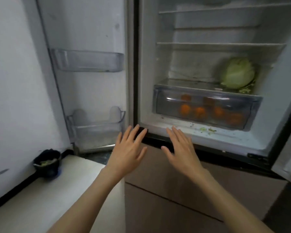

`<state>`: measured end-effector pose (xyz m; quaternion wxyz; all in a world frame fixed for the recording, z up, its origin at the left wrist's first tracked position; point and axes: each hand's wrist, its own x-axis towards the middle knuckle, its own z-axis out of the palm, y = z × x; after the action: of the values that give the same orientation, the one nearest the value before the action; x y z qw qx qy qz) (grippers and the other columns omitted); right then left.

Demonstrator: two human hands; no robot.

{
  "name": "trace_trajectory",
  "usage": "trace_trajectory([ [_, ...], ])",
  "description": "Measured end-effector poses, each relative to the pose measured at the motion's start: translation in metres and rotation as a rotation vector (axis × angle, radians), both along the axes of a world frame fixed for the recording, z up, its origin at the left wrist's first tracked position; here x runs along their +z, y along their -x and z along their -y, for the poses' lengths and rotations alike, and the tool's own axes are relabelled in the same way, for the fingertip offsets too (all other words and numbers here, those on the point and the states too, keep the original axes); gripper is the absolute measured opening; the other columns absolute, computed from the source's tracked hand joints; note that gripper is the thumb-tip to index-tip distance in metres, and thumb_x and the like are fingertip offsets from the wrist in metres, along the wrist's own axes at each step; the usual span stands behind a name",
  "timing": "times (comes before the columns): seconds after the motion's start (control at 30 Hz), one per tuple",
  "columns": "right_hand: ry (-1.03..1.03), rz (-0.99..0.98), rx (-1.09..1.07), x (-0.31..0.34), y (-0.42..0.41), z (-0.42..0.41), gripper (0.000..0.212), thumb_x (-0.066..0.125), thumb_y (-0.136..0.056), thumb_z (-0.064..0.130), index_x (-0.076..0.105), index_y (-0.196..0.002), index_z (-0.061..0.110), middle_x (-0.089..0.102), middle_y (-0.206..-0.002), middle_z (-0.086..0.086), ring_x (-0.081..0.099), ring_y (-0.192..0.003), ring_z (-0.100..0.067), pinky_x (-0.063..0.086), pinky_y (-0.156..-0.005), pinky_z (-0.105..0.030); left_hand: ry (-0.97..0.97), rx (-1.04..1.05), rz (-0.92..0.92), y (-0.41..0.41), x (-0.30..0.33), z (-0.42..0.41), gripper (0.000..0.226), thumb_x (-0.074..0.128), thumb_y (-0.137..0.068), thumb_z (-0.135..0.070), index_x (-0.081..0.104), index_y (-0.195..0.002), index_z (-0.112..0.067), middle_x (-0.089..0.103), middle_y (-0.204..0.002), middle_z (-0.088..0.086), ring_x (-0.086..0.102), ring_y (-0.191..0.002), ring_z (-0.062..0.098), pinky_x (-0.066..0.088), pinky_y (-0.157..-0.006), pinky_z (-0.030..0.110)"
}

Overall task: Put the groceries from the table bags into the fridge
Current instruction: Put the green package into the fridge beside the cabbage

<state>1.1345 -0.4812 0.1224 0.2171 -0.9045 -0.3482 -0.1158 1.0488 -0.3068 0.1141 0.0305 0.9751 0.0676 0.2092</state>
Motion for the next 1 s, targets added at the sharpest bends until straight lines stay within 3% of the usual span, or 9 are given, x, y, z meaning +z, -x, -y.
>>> trace_trajectory([
  [0.2, 0.067, -0.065, 0.254, -0.034, 0.108, -0.109, 0.063, 0.04, -0.096, 0.041, 0.008, -0.149, 0.028, 0.001, -0.158, 0.004, -0.004, -0.146, -0.015, -0.005, -0.116, -0.04, 0.126, 0.227, -0.027, 0.145, -0.042, -0.087, 0.07, 0.012, -0.084, -0.055, 0.027, -0.145, -0.024, 0.025, -0.153, 0.003, 0.018, -0.143, 0.027, 0.017, -0.113, 0.044],
  [0.33, 0.059, -0.092, 0.427, -0.049, 0.195, -0.195, 0.063, 0.038, -0.096, 0.045, 0.009, -0.149, 0.028, 0.004, -0.158, 0.005, -0.001, -0.146, -0.015, -0.002, -0.117, -0.04, 0.185, 0.4, -0.052, 0.252, -0.063, -0.152, 0.075, 0.006, -0.081, -0.059, 0.019, -0.147, -0.025, 0.015, -0.156, 0.0, 0.008, -0.145, 0.023, 0.011, -0.115, 0.043],
  [0.5, 0.044, -0.095, 0.639, -0.059, 0.312, -0.305, 0.062, 0.042, -0.096, 0.04, 0.015, -0.148, 0.023, 0.011, -0.157, 0.001, 0.004, -0.146, -0.017, 0.001, -0.117, -0.038, 0.207, 0.623, -0.089, 0.388, -0.075, -0.226, 0.059, 0.032, -0.097, -0.044, 0.01, -0.148, -0.024, 0.011, -0.156, 0.002, 0.004, -0.144, 0.023, 0.011, -0.117, 0.043],
  [0.63, 0.05, -0.104, 0.785, -0.065, 0.385, -0.381, 0.062, 0.045, -0.095, 0.04, 0.02, -0.148, 0.02, 0.017, -0.156, -0.002, 0.01, -0.145, -0.021, 0.01, -0.118, -0.044, 0.24, 0.801, -0.055, 0.479, -0.076, -0.278, 0.058, 0.033, -0.097, -0.041, 0.011, -0.148, -0.023, 0.007, -0.157, 0.001, 0.0, -0.145, 0.021, 0.006, -0.116, 0.041],
  [1.0, 0.122, -0.209, 1.048, -0.101, 0.512, -0.565, 0.062, 0.044, -0.095, 0.04, 0.015, -0.148, 0.025, 0.016, -0.156, 0.0, 0.012, -0.144, -0.019, 0.006, -0.117, -0.043, 0.446, 1.123, -0.068, 0.617, -0.111, -0.397, 0.057, 0.032, -0.098, -0.042, 0.009, -0.148, -0.028, 0.001, -0.158, -0.003, -0.008, -0.145, 0.018, 0.003, -0.118, 0.043],
])
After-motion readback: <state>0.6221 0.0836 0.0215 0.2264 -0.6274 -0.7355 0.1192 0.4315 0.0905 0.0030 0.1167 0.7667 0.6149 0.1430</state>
